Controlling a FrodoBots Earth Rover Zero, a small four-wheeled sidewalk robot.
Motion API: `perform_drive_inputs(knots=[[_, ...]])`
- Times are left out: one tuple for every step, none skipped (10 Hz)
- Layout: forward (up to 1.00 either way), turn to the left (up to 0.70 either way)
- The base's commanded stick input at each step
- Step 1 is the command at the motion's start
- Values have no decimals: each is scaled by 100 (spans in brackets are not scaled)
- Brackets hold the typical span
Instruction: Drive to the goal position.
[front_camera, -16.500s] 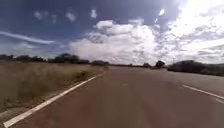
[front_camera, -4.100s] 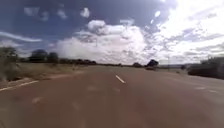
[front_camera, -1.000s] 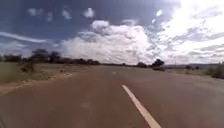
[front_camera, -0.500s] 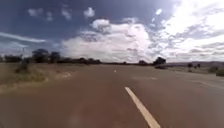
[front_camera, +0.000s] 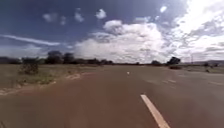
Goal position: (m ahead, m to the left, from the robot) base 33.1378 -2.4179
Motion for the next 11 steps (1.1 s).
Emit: perform_drive_inputs(knots=[[100,0],[100,0],[100,0],[100,0],[100,0],[100,0],[100,0],[100,0],[100,0],[100,0],[100,0]])
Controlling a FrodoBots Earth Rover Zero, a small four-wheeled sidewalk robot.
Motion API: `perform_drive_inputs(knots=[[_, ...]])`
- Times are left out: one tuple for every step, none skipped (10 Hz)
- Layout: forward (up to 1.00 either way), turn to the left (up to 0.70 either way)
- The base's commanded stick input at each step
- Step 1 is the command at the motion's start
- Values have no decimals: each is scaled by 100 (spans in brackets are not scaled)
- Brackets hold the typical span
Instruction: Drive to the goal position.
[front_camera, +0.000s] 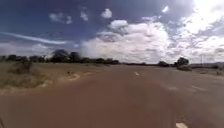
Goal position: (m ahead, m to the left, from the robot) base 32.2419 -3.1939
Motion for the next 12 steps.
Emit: perform_drive_inputs(knots=[[100,0],[100,0],[100,0],[100,0],[100,0],[100,0],[100,0],[100,0],[100,0],[100,0],[100,0],[100,0]])
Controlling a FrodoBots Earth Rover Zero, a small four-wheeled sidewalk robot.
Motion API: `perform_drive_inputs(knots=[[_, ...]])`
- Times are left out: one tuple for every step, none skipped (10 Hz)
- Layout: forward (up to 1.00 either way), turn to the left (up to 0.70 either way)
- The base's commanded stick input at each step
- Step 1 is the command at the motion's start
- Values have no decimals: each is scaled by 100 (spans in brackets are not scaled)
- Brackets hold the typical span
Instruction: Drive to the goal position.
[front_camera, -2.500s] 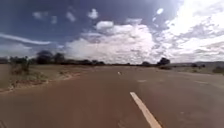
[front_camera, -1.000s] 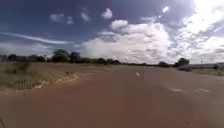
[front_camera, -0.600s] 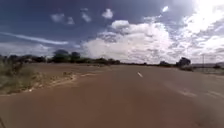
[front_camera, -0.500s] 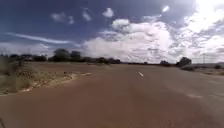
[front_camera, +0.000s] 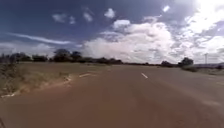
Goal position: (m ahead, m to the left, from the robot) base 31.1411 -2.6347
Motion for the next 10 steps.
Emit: perform_drive_inputs(knots=[[100,0],[100,0],[100,-2],[100,-4],[100,-40],[100,-39],[100,-38],[100,-37],[100,0],[100,0]])
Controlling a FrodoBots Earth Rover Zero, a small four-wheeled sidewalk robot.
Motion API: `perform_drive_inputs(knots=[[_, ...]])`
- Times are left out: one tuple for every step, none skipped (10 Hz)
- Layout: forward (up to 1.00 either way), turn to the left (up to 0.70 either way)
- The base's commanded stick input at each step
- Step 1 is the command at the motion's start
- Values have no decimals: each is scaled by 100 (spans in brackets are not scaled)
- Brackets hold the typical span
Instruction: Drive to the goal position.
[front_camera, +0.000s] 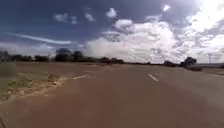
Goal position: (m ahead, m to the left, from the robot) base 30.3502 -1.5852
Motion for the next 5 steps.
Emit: perform_drive_inputs(knots=[[100,0],[100,0],[100,0],[100,0],[100,0]])
